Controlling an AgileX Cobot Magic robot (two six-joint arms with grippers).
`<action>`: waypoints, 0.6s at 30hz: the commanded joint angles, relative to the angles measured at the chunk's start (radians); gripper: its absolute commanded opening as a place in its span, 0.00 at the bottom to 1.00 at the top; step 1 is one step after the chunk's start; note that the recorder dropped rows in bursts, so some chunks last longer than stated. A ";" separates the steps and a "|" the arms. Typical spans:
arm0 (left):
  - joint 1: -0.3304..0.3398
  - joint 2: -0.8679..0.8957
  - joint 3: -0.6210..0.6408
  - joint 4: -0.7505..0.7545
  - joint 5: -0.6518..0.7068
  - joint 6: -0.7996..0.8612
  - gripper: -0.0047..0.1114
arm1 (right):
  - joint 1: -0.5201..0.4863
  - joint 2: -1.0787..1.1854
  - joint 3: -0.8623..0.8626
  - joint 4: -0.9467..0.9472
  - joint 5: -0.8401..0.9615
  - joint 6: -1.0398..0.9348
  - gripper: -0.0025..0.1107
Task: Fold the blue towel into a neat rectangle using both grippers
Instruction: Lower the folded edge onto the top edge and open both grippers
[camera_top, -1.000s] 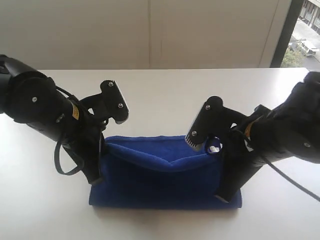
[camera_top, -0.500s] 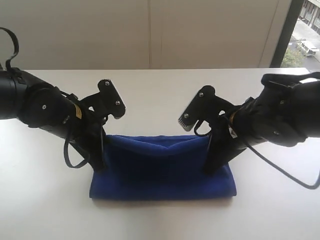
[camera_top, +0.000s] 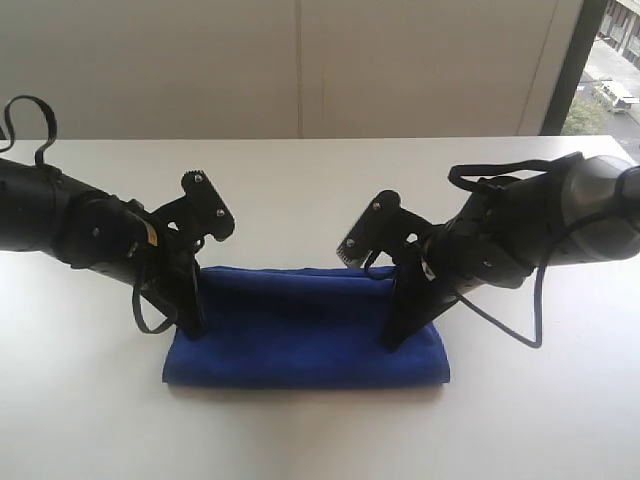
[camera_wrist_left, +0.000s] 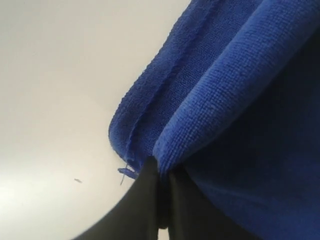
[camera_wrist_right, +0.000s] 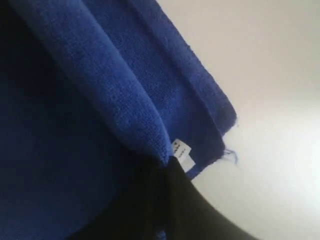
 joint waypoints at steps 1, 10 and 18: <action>0.005 0.025 0.009 0.005 -0.002 -0.006 0.04 | -0.012 0.014 -0.006 -0.005 -0.028 0.006 0.02; 0.005 0.048 0.009 0.005 0.002 -0.006 0.04 | -0.014 0.017 -0.013 -0.044 -0.155 0.002 0.02; 0.005 0.048 0.009 0.005 0.000 -0.006 0.04 | -0.062 0.017 -0.013 -0.044 -0.152 0.033 0.21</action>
